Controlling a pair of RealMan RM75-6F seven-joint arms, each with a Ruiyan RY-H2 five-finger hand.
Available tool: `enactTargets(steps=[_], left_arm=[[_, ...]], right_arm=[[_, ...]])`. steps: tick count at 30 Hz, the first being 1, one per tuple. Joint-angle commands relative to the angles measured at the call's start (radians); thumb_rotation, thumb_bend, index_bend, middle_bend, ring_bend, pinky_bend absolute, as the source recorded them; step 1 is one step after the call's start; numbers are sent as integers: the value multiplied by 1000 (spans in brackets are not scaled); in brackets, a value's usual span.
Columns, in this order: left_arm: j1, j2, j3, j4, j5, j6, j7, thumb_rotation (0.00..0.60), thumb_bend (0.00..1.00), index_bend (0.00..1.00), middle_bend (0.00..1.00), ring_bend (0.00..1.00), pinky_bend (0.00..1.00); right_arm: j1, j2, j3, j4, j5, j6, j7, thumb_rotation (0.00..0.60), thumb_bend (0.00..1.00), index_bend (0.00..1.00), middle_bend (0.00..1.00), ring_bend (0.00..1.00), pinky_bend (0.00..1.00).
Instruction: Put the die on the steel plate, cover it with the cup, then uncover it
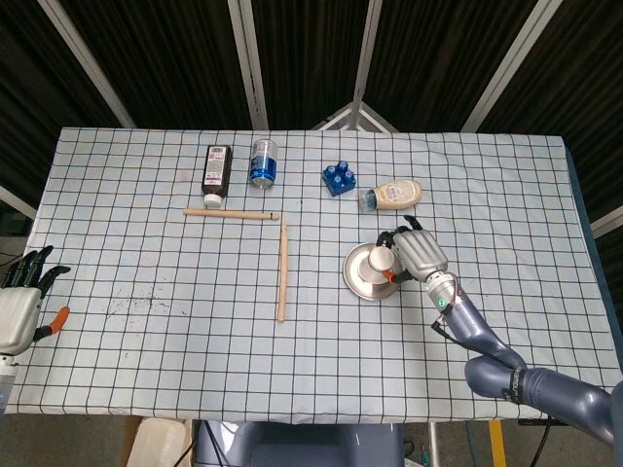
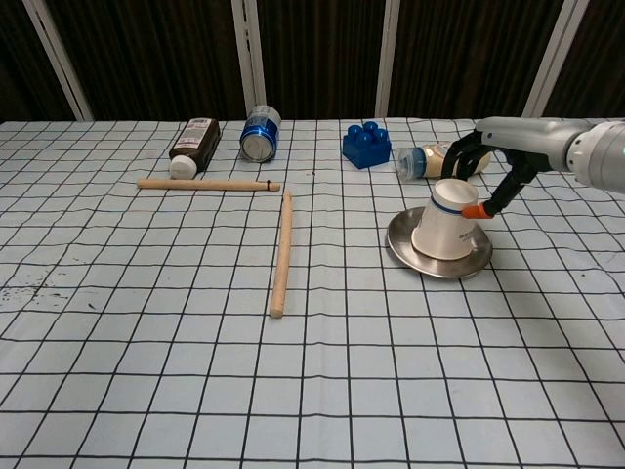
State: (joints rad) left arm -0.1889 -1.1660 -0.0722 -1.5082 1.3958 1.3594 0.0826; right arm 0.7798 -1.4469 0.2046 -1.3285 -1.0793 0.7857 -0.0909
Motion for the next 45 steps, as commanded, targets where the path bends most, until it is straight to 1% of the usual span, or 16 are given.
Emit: enactTargets(steps=[1,11,16,20,24,35,41,45], left_arm=[[0,-1,0,0,-1,-2,3,600,467,237,0,0,98],[-2,-3,2,-2,0,-3,10,600,468,241,0,0,98],[-1,-2,4,-5,3,-1,12,600,468,243,0,0,98],[0,-1,3,-5,2,1,10,600,467,244,0,0,98],[0,-1,2,-4,1,0,9,600,467,245,0,0,98],[0,1,-1,1,-3,-1,1,600,468,248,0,0,98],[-1,1,-1,1,-3,-1,1,600,468,249,0,0,98],[0,0,-1,1,-3,0,3,600,468,253,0,0,98]], right_arm=[[-9,13,-7,0,-2,1,3,600,390,513,454,267,0],[-54,65,-48,-64,-47,34,7,600,390,512,454,266,0],[-61,65,-61,-94,-77,44,8,600,390,512,454,267,0],[-56,52,-58,-101,-86,46,9,600,390,513,454,266,0],[-41,28,-47,-86,-78,39,0,600,391,514,454,266,0],[8,-34,-19,16,-5,-16,-41,600,391,518,454,267,0],[8,-32,-19,47,20,-18,-62,600,391,518,454,266,0],[-3,-7,-25,37,24,-9,-70,600,390,522,454,267,0]])
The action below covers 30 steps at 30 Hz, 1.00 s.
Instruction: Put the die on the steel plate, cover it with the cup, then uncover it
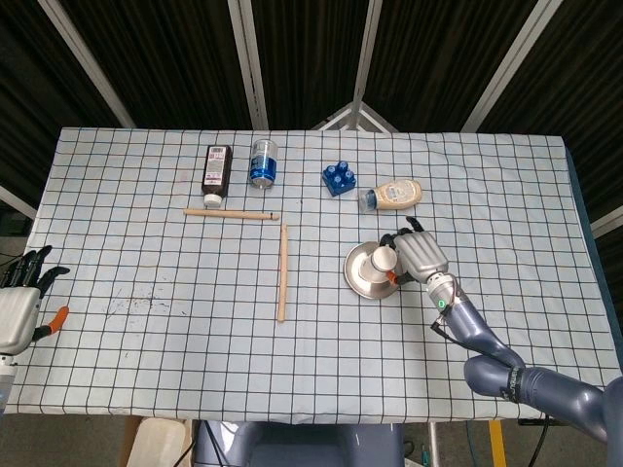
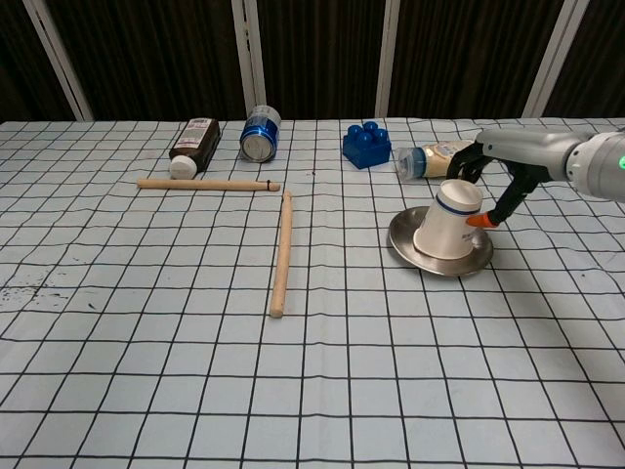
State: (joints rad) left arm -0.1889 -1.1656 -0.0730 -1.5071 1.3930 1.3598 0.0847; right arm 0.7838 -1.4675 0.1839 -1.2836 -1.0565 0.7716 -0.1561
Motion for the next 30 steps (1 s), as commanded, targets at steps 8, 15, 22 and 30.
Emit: enactTargets(steps=[8,15,22,30], left_arm=[[-1,-2,2,-3,2,-3,6,600,467,254,0,0,98],[2,1,3,-6,5,4,3,600,468,256,0,0,98],[1,0,5,-6,7,2,6,600,468,259,0,0,98],[3,3,2,-4,5,5,-1,600,467,261,0,0,98]], right_arm=[[-42,74,-26,-91,-34,48,-11,600,391,524,454,266,0],[-58,99,-50,-154,-61,65,-30,600,391,524,454,267,0],[-47,83,-51,-189,-80,72,-52,600,391,524,454,266,0],[-7,29,-27,-159,-47,43,-79,600,391,524,454,266,0]])
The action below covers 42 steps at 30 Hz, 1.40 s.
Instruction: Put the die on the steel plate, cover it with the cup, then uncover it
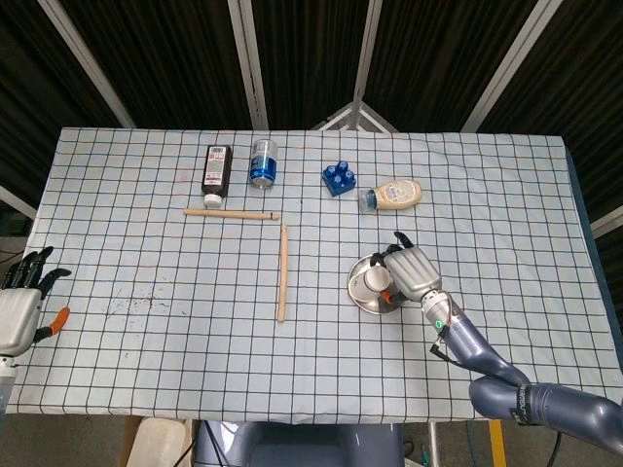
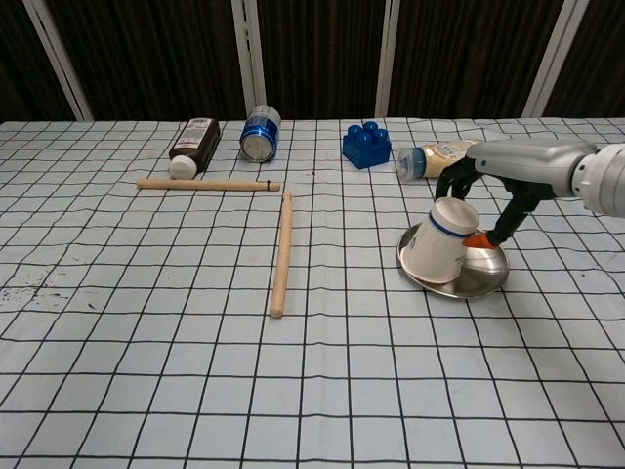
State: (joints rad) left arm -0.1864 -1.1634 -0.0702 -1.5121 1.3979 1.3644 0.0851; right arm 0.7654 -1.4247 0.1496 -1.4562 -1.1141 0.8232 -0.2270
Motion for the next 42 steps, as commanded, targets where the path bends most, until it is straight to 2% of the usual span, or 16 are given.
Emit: enactTargets(steps=[1,7,11,15,24,28,34,42], left_arm=[[0,1,-1,1,0,0,-4,600,467,261,0,0,98],[-1,3,-1,4,-1,-4,-11,600,467,262,0,0,98],[-3,3,-2,7,-4,-8,-13,600,467,266,0,0,98],[-6,0,0,7,-3,-14,-8,600,467,267,0,0,98],[-2,-1,2,0,1,-6,2,600,468,272,0,0,98],[-3,-2,4,-1,4,-6,6,600,468,273,0,0,98],[2,-1,2,-4,2,4,9,600,468,274,0,0,98],[2,-3,-1,0,-7,3,15,600,467,273,0,0,98]], right_arm=[[16,-21,10,21,17,-13,-12,600,391,524,454,266,0],[33,-49,27,83,60,-24,-22,600,391,524,454,266,0],[23,-31,40,93,74,-3,-16,600,391,524,454,267,0],[7,13,48,65,74,24,-11,600,391,524,454,267,0],[-28,158,31,-73,96,41,-56,600,391,524,454,266,0],[-29,183,35,-91,99,69,-86,600,391,524,454,266,0],[-12,153,30,4,111,82,-148,600,392,524,454,267,0],[12,78,26,200,165,-11,-118,600,394,524,454,266,0]])
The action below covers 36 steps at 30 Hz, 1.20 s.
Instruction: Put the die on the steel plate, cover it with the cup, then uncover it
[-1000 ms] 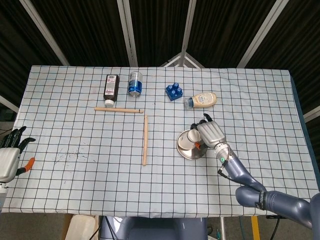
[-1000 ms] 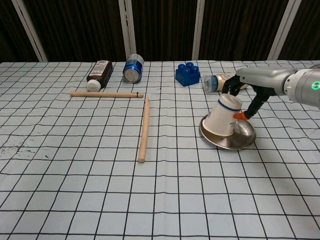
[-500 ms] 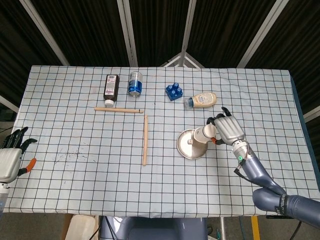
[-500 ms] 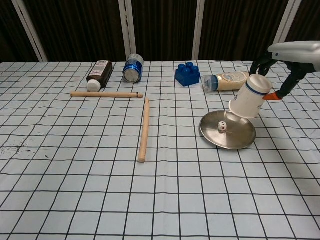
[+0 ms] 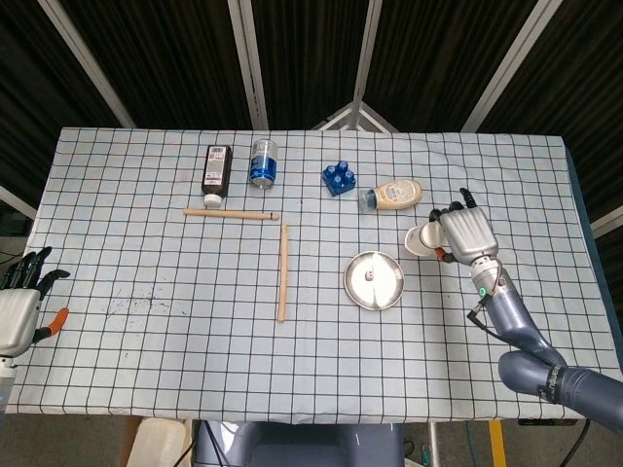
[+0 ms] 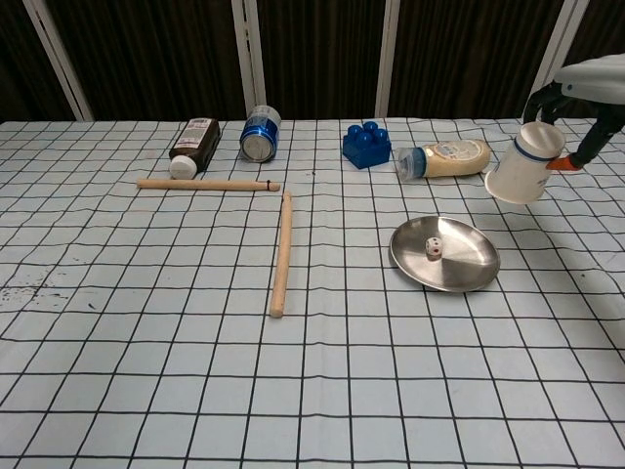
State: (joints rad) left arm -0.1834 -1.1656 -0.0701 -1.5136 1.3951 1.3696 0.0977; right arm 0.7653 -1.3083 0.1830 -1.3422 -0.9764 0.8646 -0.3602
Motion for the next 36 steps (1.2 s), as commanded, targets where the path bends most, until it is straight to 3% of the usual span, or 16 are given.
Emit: enactTargets(steps=[1,9,20,24,29,32,36], left_arm=[[-1,-2,-2,2,-6,-3,3,600,467,273,0,0,98],[-8,-11,-8,9,-23,-17,20,600,467,274,0,0,98],[-11,-21,-6,8,-29,-25,44,600,468,275,0,0,98],[-13,-22,-5,8,-30,-29,49,600,468,276,0,0,98],[-12,-22,-7,8,-34,-28,47,600,467,278,0,0,98],[-14,-22,-7,8,-34,-31,46,600,467,279,0,0,98],[-14,-21,-5,8,-32,-31,45,600,468,278,0,0,98]], right_arm=[[13,-45,-10,104,32,-64,19,600,394,524,454,266,0],[6,-102,-25,272,45,-199,131,600,395,524,454,267,0],[-17,-113,-27,330,-45,-223,264,600,395,518,453,262,0],[-20,-107,-34,337,-61,-237,278,600,383,364,390,214,0],[-20,-91,-48,337,-55,-258,251,600,246,93,172,75,0],[-22,-69,-43,302,-40,-245,232,600,216,17,100,18,0],[-26,-30,-44,240,-25,-221,191,600,168,0,38,0,0]])
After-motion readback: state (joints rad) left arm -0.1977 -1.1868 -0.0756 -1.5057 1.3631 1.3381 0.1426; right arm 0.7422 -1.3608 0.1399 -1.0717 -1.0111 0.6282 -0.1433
